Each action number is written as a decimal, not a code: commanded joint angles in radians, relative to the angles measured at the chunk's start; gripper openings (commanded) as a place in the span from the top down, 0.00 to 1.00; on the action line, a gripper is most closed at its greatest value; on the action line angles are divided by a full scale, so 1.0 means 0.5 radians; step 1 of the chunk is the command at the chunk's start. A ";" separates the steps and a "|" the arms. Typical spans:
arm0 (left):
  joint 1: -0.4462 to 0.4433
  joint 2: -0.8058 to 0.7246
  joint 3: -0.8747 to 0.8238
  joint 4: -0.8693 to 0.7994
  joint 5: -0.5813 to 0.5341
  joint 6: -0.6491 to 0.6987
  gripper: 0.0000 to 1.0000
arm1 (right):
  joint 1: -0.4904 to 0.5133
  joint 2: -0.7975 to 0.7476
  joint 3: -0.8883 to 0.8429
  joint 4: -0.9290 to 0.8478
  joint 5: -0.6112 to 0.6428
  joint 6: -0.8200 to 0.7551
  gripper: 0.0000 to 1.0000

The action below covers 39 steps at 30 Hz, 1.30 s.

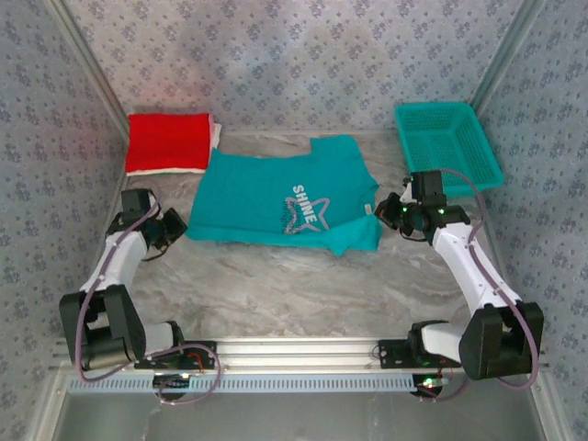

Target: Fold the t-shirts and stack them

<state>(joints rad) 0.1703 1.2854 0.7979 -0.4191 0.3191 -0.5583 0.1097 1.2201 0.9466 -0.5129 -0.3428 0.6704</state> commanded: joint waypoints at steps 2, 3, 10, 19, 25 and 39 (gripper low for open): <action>0.014 0.114 0.117 -0.014 0.014 0.076 1.00 | -0.026 0.072 0.089 0.066 0.052 0.027 1.00; 0.014 0.142 0.127 -0.014 0.005 0.080 1.00 | -0.030 0.092 0.098 0.074 0.059 0.030 1.00; 0.014 0.304 0.215 0.006 -0.005 0.110 1.00 | -0.044 0.274 0.201 0.129 0.069 0.018 1.00; 0.014 0.647 0.553 -0.048 0.044 0.203 0.80 | -0.048 0.629 0.468 0.181 0.108 0.032 0.96; 0.014 0.792 0.785 -0.065 -0.009 0.142 0.59 | -0.143 0.985 0.995 0.037 -0.169 -0.012 0.59; -0.368 0.101 0.019 0.064 -0.250 0.193 0.56 | 0.192 0.301 -0.082 0.205 0.108 -0.174 0.57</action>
<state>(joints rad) -0.0078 1.3060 0.8539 -0.3912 0.2085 -0.4824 0.1864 1.3441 0.9604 -0.4160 -0.3367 0.6056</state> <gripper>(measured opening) 0.440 0.428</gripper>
